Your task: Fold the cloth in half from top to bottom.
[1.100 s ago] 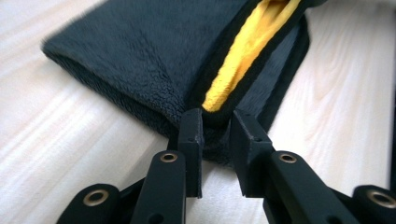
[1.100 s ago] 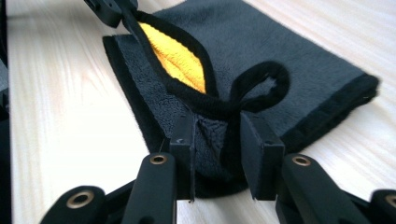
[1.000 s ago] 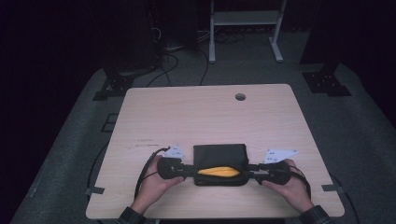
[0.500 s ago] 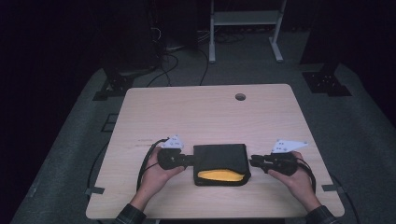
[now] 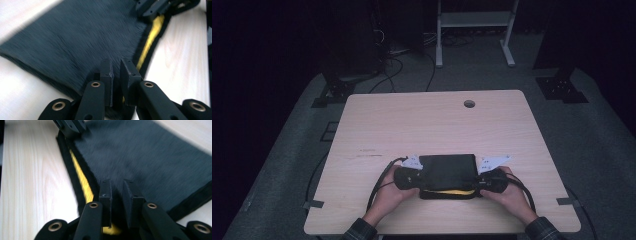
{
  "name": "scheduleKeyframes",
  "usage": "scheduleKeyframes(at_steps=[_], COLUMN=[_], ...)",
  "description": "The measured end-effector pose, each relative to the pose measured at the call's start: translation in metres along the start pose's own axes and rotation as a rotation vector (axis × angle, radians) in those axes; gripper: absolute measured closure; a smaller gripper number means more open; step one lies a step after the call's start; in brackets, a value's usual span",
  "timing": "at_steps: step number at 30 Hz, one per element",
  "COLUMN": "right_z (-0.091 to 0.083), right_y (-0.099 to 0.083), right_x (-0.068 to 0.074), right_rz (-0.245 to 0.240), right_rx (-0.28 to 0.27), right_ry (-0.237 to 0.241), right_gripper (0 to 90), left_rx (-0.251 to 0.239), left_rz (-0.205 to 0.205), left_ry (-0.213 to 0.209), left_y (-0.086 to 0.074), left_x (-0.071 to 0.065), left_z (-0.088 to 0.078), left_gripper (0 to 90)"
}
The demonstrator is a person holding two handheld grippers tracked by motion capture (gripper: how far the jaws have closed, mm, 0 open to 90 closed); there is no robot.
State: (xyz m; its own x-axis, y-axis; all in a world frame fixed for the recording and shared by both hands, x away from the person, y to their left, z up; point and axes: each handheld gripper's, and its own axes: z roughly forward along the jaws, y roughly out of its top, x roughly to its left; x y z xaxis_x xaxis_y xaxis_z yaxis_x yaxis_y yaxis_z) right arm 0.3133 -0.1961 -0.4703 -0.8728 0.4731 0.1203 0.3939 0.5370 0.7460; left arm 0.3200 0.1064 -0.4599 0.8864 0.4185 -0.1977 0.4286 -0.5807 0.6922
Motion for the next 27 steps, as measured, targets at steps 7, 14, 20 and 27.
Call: scheduleKeyframes(at_steps=[7, 14, 20, 27], right_z=[-0.005, -0.012, -0.023, -0.038], right_y=[-0.008, -0.006, -0.01, -0.019], right_x=[0.005, 0.0, -0.014, -0.027], right_rz=[-0.002, 0.013, 0.061, 0.109], right_rx=[0.015, -0.047, -0.094, -0.119], right_ry=[-0.001, -0.06, -0.157, -0.231], right_gripper=[77.2, 60.7, 43.2, 34.3], left_rx=[0.002, -0.046, -0.071, -0.104], left_rz=[0.013, -0.003, -0.036, -0.064], left_ry=[0.022, 0.086, 0.169, 0.284], left_y=[-0.007, -0.003, -0.008, -0.016], left_x=[-0.004, 0.002, 0.016, 0.028], left_z=[-0.001, -0.013, -0.026, -0.044], left_gripper=[79.7, 59.4, 38.0, 23.0])
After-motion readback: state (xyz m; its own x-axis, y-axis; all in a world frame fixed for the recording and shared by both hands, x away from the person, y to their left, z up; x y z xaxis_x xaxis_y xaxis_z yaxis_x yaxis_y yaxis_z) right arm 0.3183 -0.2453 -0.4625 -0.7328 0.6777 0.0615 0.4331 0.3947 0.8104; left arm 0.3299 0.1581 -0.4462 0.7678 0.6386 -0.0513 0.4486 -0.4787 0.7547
